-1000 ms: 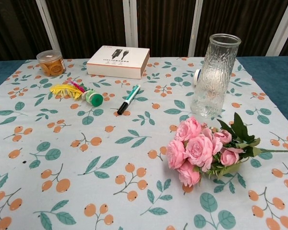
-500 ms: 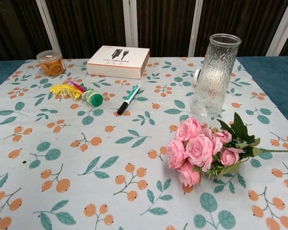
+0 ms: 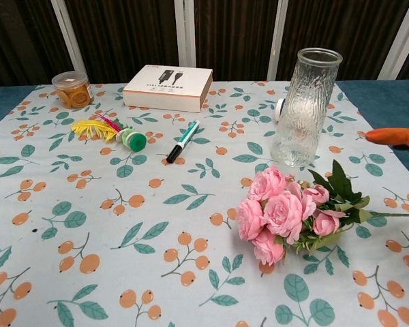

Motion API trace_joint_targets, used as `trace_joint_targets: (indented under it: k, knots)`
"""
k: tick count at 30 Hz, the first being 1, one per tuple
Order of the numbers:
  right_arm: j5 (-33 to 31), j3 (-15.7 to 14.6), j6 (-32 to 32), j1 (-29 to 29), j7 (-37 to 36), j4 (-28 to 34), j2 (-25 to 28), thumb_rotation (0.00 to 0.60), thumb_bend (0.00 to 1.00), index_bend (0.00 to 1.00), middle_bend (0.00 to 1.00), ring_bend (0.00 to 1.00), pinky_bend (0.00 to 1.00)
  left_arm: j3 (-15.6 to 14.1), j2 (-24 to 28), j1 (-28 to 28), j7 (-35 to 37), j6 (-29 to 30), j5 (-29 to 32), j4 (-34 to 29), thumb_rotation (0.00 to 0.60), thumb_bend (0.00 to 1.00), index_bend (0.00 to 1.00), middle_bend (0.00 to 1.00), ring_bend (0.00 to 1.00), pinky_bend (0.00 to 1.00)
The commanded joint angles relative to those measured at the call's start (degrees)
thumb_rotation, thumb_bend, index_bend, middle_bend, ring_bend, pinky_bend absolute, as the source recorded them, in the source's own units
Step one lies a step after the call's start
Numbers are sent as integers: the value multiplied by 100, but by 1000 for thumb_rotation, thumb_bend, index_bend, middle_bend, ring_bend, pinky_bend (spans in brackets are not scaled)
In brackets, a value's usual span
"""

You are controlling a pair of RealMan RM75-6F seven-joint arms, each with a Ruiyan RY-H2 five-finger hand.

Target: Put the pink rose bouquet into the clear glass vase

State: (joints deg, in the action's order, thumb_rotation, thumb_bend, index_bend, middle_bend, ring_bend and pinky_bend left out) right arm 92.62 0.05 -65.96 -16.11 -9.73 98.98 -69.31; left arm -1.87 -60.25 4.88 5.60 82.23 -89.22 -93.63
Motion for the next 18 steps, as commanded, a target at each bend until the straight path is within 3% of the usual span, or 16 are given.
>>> trace_joint_targets:
  k: [1, 10, 18]
  knots:
    - [-117, 33, 152, -108, 14, 20, -164, 600, 265, 0, 0, 0, 0, 0, -1, 5, -4, -11, 2, -3, 600, 0, 0, 0, 0, 0]
    - [-411, 120, 512, -349, 261, -131, -681, 600, 266, 0, 2, 0, 0, -2, 4, 31, 26, -57, 1, -13, 600, 0, 0, 0, 0, 0]
    - [-686, 178, 694, -482, 507, -340, -1150, 600, 266, 0, 80, 17, 0, -9, 28, 48, 85, -103, 14, -19, 600, 0, 0, 0, 0, 0]
